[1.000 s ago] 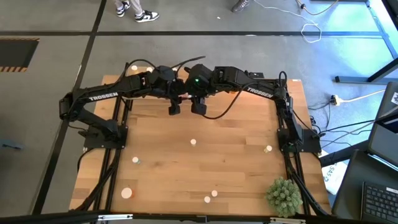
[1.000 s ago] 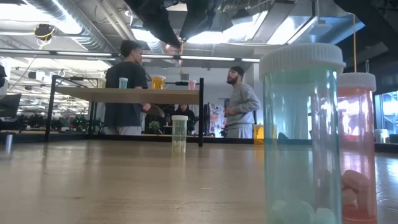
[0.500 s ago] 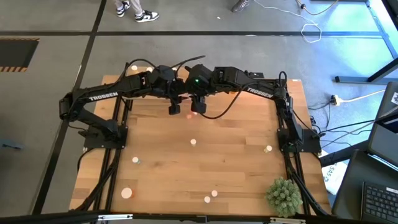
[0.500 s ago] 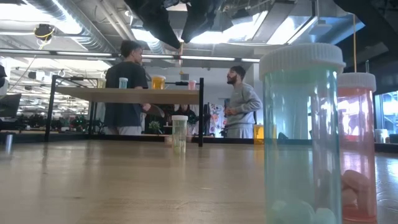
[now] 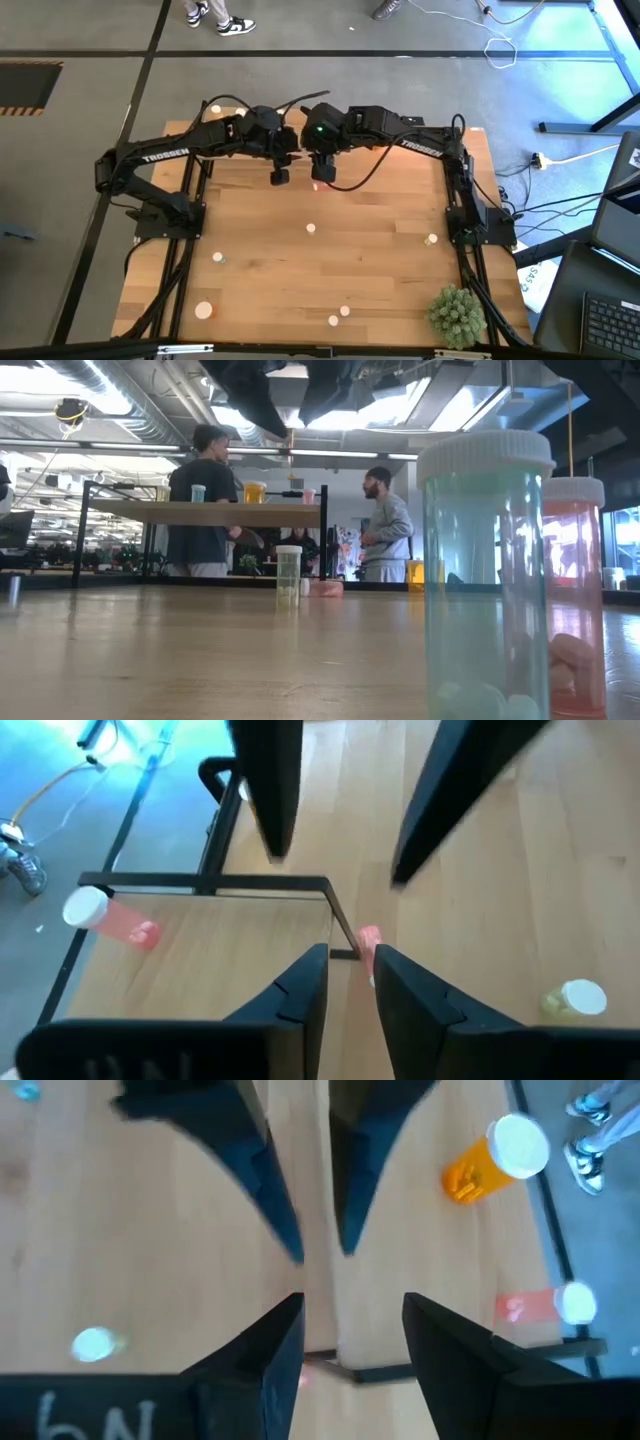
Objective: Pick and place medicine bottles onto shelf by color
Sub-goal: Put the top red pill bottle on the shelf aligned with the red pill bottle on the shelf
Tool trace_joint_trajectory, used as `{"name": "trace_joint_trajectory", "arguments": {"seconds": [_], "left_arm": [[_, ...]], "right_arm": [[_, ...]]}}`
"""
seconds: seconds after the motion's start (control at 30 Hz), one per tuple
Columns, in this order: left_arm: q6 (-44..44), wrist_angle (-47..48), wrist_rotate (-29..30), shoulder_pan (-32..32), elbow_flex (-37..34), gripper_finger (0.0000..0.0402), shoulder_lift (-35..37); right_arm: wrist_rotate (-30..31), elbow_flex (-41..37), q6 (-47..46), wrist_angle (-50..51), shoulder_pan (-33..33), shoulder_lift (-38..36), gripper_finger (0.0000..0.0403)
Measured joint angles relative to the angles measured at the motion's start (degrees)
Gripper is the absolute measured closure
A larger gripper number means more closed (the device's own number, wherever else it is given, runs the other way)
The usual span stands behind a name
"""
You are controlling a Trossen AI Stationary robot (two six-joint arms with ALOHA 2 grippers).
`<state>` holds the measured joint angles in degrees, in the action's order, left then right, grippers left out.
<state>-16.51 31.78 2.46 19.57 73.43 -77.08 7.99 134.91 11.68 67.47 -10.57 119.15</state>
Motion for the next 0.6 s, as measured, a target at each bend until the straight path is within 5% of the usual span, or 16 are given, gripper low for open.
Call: {"name": "trace_joint_trajectory", "arguments": {"seconds": [0.6], "left_arm": [[7.7,8.8,4.1,-0.2,0.0,0.0353,13.3]], "right_arm": [[-14.2,-6.5,-3.8,9.0,0.0,-2.4,0.023]]}}
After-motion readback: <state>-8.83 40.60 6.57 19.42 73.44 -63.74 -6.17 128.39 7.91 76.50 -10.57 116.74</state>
